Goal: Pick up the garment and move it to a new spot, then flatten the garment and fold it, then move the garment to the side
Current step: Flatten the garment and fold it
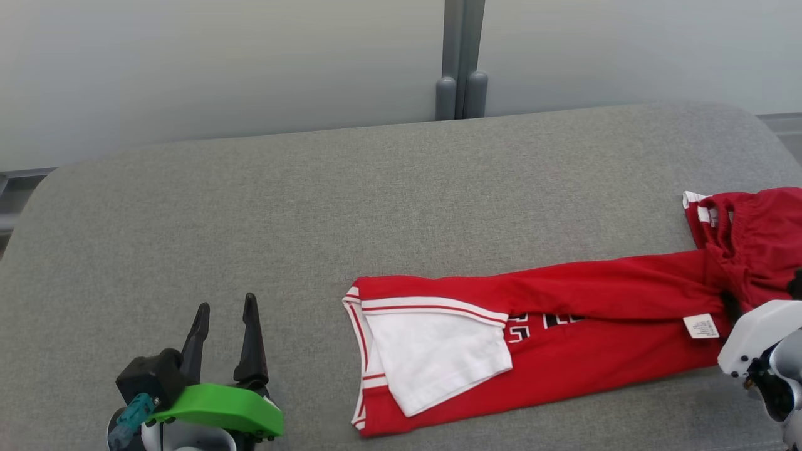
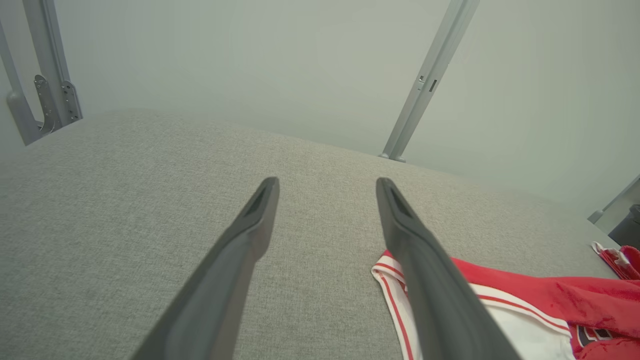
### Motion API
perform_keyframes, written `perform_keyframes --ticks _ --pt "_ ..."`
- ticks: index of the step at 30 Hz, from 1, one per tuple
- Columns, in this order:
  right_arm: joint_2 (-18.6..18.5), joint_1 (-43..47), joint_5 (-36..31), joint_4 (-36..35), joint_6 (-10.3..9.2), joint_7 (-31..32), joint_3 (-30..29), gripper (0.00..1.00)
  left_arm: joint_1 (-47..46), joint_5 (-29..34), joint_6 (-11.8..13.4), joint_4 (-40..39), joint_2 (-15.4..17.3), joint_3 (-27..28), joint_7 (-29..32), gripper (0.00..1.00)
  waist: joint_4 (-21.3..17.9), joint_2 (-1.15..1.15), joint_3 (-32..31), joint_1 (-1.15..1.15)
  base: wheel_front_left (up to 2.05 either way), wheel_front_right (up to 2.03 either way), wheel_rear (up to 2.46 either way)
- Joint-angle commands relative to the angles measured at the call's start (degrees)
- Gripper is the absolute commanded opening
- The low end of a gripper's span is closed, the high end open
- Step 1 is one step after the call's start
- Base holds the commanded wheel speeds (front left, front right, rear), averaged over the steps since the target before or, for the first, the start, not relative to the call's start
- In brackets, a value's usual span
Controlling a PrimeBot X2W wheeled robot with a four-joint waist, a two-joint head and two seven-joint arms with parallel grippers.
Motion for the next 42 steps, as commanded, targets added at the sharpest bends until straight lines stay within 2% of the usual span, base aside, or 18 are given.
perform_keyframes --ticks 1,4,11,18,23,28,31,34,37,42 --pt "-0.71 -0.65 0.73 -0.62 -0.08 0.23 -0.39 0.00 0.82 0.02 -0.02 -0.02 0.08 0.21 -0.44 1.00 -0.43 0.00 -0.16 0.00 0.00 0.00 0.00" --pt "-1.22 -0.20 3.16 -2.89 -0.08 1.84 -1.10 0.00 0.93 -0.02 -0.07 0.06 -0.08 0.34 -0.47 1.00 -1.07 0.00 -0.47 0.00 0.00 0.00 0.00" --pt "1.57 3.23 10.75 -12.83 -0.04 6.67 -1.40 0.00 1.38 -0.03 -0.38 0.43 -0.65 0.09 -0.38 1.00 -2.05 0.00 -1.34 0.00 0.00 0.00 0.00" --pt "3.66 7.00 14.04 -24.41 -0.03 11.26 -0.23 0.00 1.59 0.05 -0.71 0.71 -0.92 -0.18 -0.40 1.00 -2.11 0.00 -2.18 0.00 0.00 0.00 0.00" --pt "7.10 9.07 14.04 -31.09 -0.03 14.40 -0.15 0.00 1.56 0.01 -0.85 0.82 -1.10 -0.43 -0.41 1.00 -1.76 0.00 -2.48 0.00 0.00 0.00 0.00" --pt "13.47 9.66 13.18 -35.70 -0.03 17.56 0.88 0.00 1.24 -0.19 -1.04 0.88 -1.25 -0.49 -0.42 1.00 -1.38 0.00 -2.41 0.00 0.00 0.00 0.00" --pt "17.77 9.12 12.79 -36.67 -0.03 19.05 1.69 0.00 0.83 -0.11 -1.21 0.99 -1.47 -0.66 -0.43 1.00 -1.04 0.00 -2.28 0.00 0.00 0.00 0.00" --pt "20.12 8.69 12.11 -36.04 -0.03 19.47 3.38 0.00 0.18 -0.17 -1.55 1.20 -1.58 -0.83 -0.42 1.00 -0.38 0.00 -2.09 0.00 0.00 0.00 0.00" --pt "20.99 7.99 11.60 -33.71 -0.03 18.09 5.33 0.00 -0.34 -0.11 -1.92 1.50 -1.78 -1.05 -0.37 1.00 0.47 0.00 -1.85 0.00 0.00 0.00 0.00" --pt "21.18 6.42 15.95 -28.43 -0.02 13.29 10.03 0.00 -0.96 0.05 -2.33 2.00 -2.23 -1.33 -0.38 1.00 1.88 0.00 -1.45 0.00 0.00 0.00 0.00"
